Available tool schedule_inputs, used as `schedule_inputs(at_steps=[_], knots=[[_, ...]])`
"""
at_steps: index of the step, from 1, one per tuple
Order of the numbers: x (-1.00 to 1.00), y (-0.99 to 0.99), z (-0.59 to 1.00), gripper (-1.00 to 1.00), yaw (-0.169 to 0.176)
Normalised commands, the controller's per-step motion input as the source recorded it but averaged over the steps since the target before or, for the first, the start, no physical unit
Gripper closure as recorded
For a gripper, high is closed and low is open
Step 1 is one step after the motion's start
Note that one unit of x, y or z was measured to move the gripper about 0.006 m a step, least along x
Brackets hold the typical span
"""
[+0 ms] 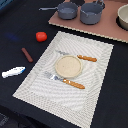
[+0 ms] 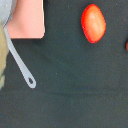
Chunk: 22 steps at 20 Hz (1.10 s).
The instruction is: Place the fish, sausage, and tomato into the frying pan.
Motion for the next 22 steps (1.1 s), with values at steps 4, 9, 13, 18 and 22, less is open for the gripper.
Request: schedule_inputs(at_steps=[4, 9, 13, 18, 22], knots=[[0.18, -1.00, -0.28, -1.00, 0.000], [0.15, -1.00, -0.27, -1.00, 0.000], [0.13, -1.00, -0.29, -1.00, 0.000], [0.12, -1.00, -0.31, -1.00, 0.005], [0.06, -0.99, -0.34, -1.00, 0.019]])
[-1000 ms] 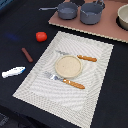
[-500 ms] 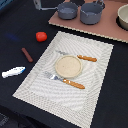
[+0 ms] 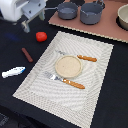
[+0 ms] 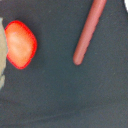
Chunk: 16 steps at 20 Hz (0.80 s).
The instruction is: Place the fish, sausage, and tomato into the frying pan.
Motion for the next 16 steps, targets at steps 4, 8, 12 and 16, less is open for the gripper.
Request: schedule_inputs(at_steps=[4, 8, 12, 16], knots=[[-0.01, -0.76, -0.38, -1.00, 0.078], [-0.07, -0.61, -0.32, -1.00, 0.161], [-0.02, -0.57, -0.22, -1.00, 0.172], [0.00, -0.59, -0.22, -1.00, 0.155]])
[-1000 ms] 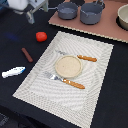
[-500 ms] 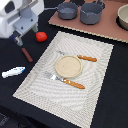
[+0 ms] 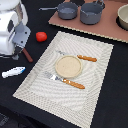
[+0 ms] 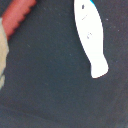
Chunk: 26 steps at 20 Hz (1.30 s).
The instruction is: Place the fish, sausage, and tomato into the frying pan.
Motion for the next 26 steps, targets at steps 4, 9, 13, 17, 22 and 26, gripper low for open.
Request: schedule_inputs(at_steps=[4, 9, 13, 17, 22, 26], knots=[[0.00, -0.27, -0.21, -1.00, 0.093], [0.00, -0.20, -0.35, -1.00, 0.060], [0.00, -0.30, -0.39, -1.00, 0.060], [0.06, -0.31, -0.30, -1.00, 0.046], [0.16, -0.19, -0.24, -1.00, 0.021], [0.19, -0.13, -0.34, -1.00, 0.017]])
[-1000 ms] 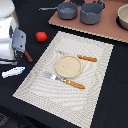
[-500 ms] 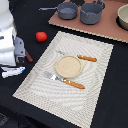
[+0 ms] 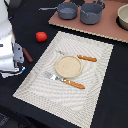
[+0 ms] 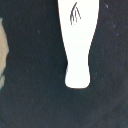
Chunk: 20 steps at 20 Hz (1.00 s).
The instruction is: Place the fish, sausage, and tomato into the frying pan.
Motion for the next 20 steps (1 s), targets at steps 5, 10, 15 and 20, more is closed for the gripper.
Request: schedule_inputs(at_steps=[5, 10, 15, 20], knots=[[0.14, -0.11, -0.35, -1.00, 0.020], [0.12, -0.08, -0.25, -1.00, 0.021], [0.11, -0.09, -0.23, 1.00, 0.023], [0.07, -0.11, -0.25, 1.00, 0.021]])
